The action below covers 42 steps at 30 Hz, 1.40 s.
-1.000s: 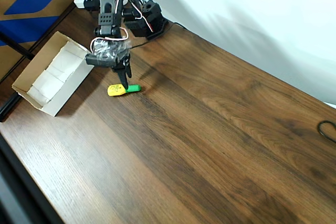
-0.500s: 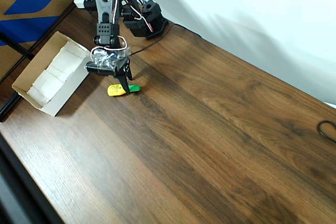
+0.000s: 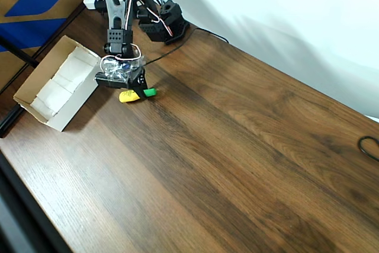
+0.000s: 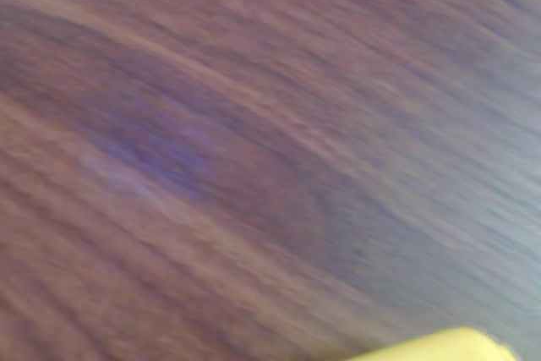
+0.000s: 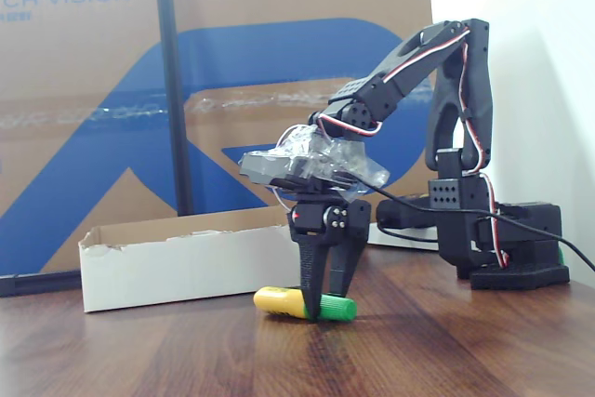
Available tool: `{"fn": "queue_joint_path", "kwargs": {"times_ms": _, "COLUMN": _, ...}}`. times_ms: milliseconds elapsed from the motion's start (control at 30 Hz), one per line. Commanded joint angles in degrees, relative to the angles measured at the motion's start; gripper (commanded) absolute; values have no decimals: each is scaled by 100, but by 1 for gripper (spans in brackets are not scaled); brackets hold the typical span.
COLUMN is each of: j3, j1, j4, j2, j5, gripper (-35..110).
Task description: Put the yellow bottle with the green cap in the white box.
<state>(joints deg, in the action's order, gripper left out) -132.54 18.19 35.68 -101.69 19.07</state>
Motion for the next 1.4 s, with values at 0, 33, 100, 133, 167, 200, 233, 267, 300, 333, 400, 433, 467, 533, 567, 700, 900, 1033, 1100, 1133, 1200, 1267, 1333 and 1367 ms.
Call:
{"fn": "queue_joint_path", "kwargs": {"times_ms": 0, "j3": 220, "j1": -18, "j4": 158, "j2": -457, "j5": -9, "gripper": 0}}
{"fn": "queue_joint_path", "kwargs": {"times_ms": 33, "j3": 220, "j1": -53, "j4": 229, "j2": -580, "j5": -18, "gripper": 0}}
{"fn": "queue_joint_path", "kwargs": {"times_ms": 100, "j3": 220, "j1": -97, "j4": 431, "j2": -940, "j5": -53, "gripper": 0}}
{"fn": "queue_joint_path", "kwargs": {"times_ms": 133, "j3": 220, "j1": -123, "j4": 554, "j2": -1160, "j5": -70, "gripper": 0}}
{"fn": "queue_joint_path", "kwargs": {"times_ms": 167, "j3": 220, "j1": -149, "j4": 677, "j2": -1397, "j5": -88, "gripper": 0}}
{"fn": "queue_joint_path", "kwargs": {"times_ms": 200, "j3": 220, "j1": -185, "j4": 782, "j2": -1617, "j5": -97, "gripper": 0}}
{"fn": "queue_joint_path", "kwargs": {"times_ms": 233, "j3": 220, "j1": -229, "j4": 870, "j2": -1837, "j5": -123, "gripper": 0}}
{"fn": "queue_joint_path", "kwargs": {"times_ms": 267, "j3": 237, "j1": -272, "j4": 958, "j2": -2004, "j5": -132, "gripper": 0}}
{"fn": "queue_joint_path", "kwargs": {"times_ms": 300, "j3": 264, "j1": -299, "j4": 1072, "j2": -2145, "j5": -132, "gripper": 0}}
{"fn": "queue_joint_path", "kwargs": {"times_ms": 333, "j3": 325, "j1": -343, "j4": 1213, "j2": -2276, "j5": -141, "gripper": 0}}
{"fn": "queue_joint_path", "kwargs": {"times_ms": 400, "j3": 510, "j1": -439, "j4": 1529, "j2": -2479, "j5": -220, "gripper": 0}}
{"fn": "queue_joint_path", "kwargs": {"times_ms": 433, "j3": 633, "j1": -501, "j4": 1679, "j2": -2566, "j5": -281, "gripper": 0}}
{"fn": "queue_joint_path", "kwargs": {"times_ms": 467, "j3": 765, "j1": -563, "j4": 1811, "j2": -2637, "j5": -360, "gripper": 0}}
{"fn": "queue_joint_path", "kwargs": {"times_ms": 533, "j3": 1099, "j1": -668, "j4": 2074, "j2": -2707, "j5": -483, "gripper": 0}}
{"fn": "queue_joint_path", "kwargs": {"times_ms": 567, "j3": 1274, "j1": -721, "j4": 2180, "j2": -2716, "j5": -536, "gripper": 0}}
{"fn": "queue_joint_path", "kwargs": {"times_ms": 700, "j3": 1986, "j1": -1020, "j4": 2514, "j2": -2637, "j5": -703, "gripper": 0}}
{"fn": "queue_joint_path", "kwargs": {"times_ms": 900, "j3": 2988, "j1": -1758, "j4": 2856, "j2": -2312, "j5": -844, "gripper": 0}}
{"fn": "queue_joint_path", "kwargs": {"times_ms": 1033, "j3": 3568, "j1": -2250, "j4": 2971, "j2": -2048, "j5": -870, "gripper": 0}}
{"fn": "queue_joint_path", "kwargs": {"times_ms": 1100, "j3": 3832, "j1": -2514, "j4": 2997, "j2": -1916, "j5": -905, "gripper": 0}}
{"fn": "queue_joint_path", "kwargs": {"times_ms": 1133, "j3": 3955, "j1": -2628, "j4": 2997, "j2": -1854, "j5": -896, "gripper": 0}}
{"fn": "queue_joint_path", "kwargs": {"times_ms": 1200, "j3": 4201, "j1": -2874, "j4": 3015, "j2": -1696, "j5": -817, "gripper": 0}}
{"fn": "queue_joint_path", "kwargs": {"times_ms": 1267, "j3": 4474, "j1": -3103, "j4": 3076, "j2": -1468, "j5": -729, "gripper": 0}}
{"fn": "queue_joint_path", "kwargs": {"times_ms": 1333, "j3": 4667, "j1": -3366, "j4": 3085, "j2": -1257, "j5": -650, "gripper": 0}}
{"fn": "queue_joint_path", "kwargs": {"times_ms": 1367, "j3": 4764, "j1": -3507, "j4": 3076, "j2": -1151, "j5": -633, "gripper": 0}}
